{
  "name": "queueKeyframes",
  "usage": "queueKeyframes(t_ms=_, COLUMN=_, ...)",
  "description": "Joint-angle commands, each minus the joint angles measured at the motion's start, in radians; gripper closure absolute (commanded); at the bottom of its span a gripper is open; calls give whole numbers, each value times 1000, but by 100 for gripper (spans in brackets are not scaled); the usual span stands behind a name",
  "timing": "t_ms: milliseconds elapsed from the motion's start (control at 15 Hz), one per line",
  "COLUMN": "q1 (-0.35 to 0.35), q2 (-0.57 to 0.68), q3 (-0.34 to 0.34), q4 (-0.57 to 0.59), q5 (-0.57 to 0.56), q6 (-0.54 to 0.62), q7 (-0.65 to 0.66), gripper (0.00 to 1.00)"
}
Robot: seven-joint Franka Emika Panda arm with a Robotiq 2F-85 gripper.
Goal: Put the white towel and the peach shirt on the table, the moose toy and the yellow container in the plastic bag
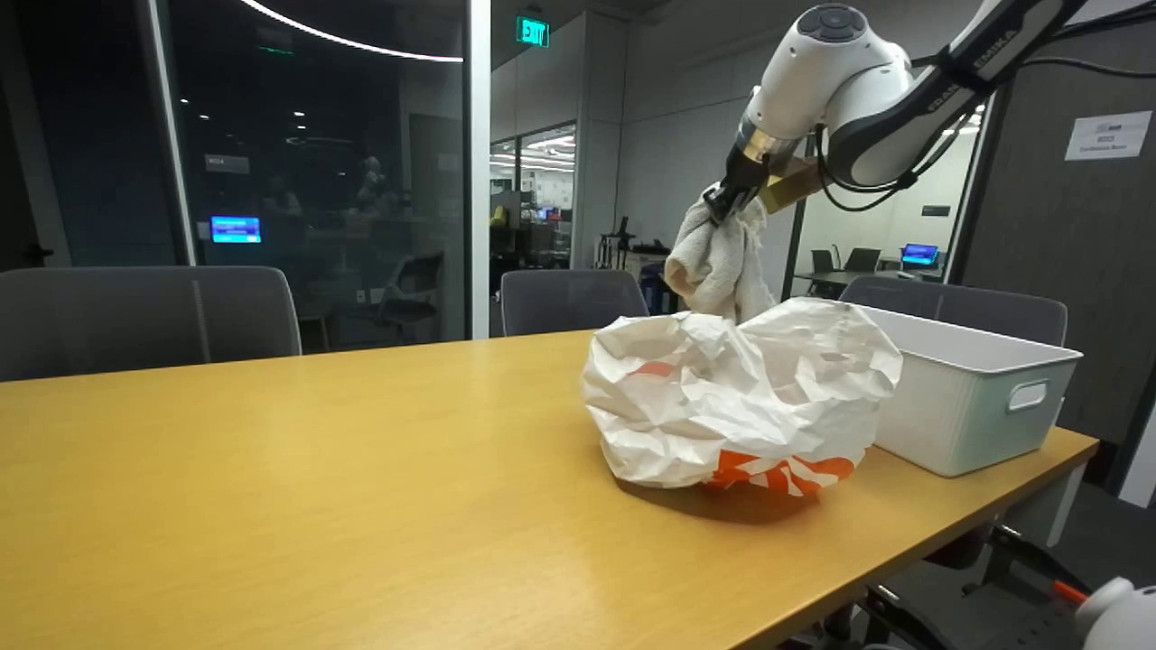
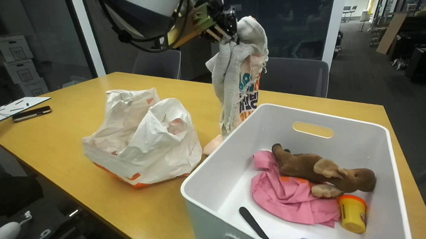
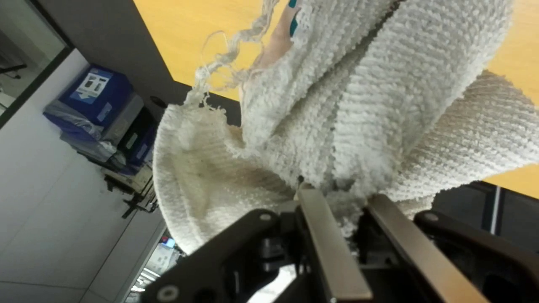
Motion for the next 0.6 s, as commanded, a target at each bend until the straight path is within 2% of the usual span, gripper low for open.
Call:
queueKeyframes(t_ms=0, q1=13, q2=146, q3=25, q4=148, q5=130, q6=-19, q7=-180, gripper=94)
queueKeyframes(t_ms=67, q1=11, q2=178, q3=34, q4=175, q5=179, q6=-32, q7=-230, gripper=92)
queueKeyframes(t_ms=133, q1=5, q2=204, q3=45, q4=195, q5=235, q6=-48, q7=-283, gripper=59)
queueKeyframes(t_ms=200, q1=0, q2=229, q3=55, q4=218, q5=287, q6=-70, q7=-327, gripper=58)
queueKeyframes(t_ms=267, q1=-5, q2=246, q3=66, q4=235, q5=335, q6=-93, q7=-368, gripper=53)
queueKeyframes(t_ms=533, q1=-24, q2=276, q3=89, q4=275, q5=491, q6=-170, q7=-484, gripper=21)
